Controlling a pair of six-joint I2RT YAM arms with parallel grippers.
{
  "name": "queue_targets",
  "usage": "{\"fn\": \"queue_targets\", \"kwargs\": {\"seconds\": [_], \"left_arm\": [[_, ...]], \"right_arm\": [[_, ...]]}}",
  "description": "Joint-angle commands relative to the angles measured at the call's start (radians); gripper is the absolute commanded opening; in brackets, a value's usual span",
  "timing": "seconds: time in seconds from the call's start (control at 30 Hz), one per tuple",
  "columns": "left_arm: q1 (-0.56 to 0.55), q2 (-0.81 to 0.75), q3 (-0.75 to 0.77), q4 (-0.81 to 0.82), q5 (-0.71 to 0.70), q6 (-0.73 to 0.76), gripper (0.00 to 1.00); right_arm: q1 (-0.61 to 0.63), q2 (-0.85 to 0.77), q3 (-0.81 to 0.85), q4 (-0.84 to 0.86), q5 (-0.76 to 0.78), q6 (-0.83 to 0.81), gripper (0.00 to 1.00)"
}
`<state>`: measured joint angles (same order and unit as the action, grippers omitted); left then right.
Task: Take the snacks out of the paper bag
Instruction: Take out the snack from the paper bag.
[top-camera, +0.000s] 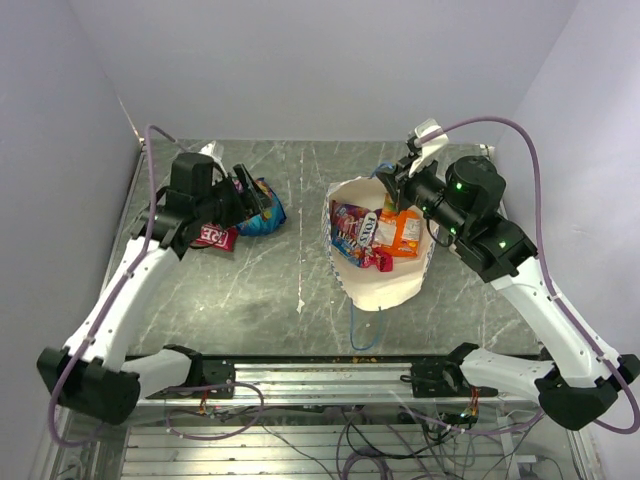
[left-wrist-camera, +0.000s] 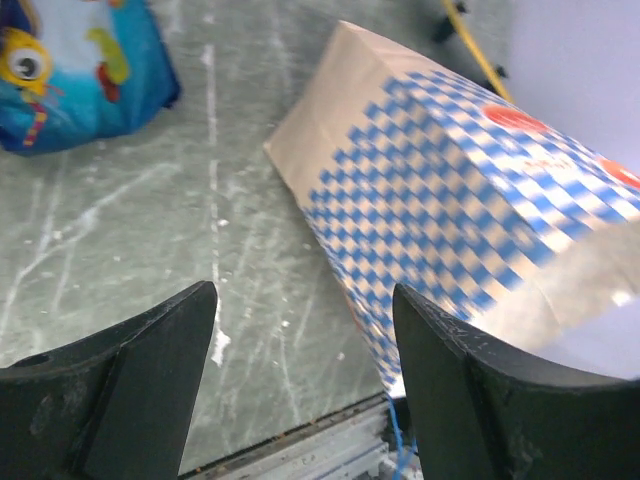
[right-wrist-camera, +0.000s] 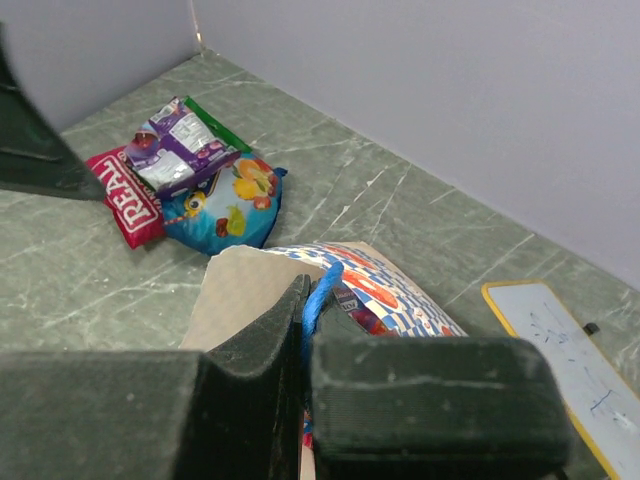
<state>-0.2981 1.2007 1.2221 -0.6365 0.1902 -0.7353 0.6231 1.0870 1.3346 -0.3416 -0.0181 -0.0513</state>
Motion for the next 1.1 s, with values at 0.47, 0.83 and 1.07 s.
{"fn": "queue_targets", "kwargs": {"seconds": [0.47,0.83,1.07], "left_arm": [[-0.79,0.077,0.043,0.347,-0.231,0.15,0.86],[-0.839,0.409,0.166,0.467,-0.351,0.321,0.97],[-0.832,0.537,0.152,0.609,-0.414,0.386,0.73]], "right_arm": [[-0.003,0.006,0.063,0.003,0.014,0.078,0.0],[-0.003,0.071,0.15,-0.012,-0.008,0.077,0.0],[-0.003,0.065,0.16,-0.013,-0.001,0.087,0.0]]}}
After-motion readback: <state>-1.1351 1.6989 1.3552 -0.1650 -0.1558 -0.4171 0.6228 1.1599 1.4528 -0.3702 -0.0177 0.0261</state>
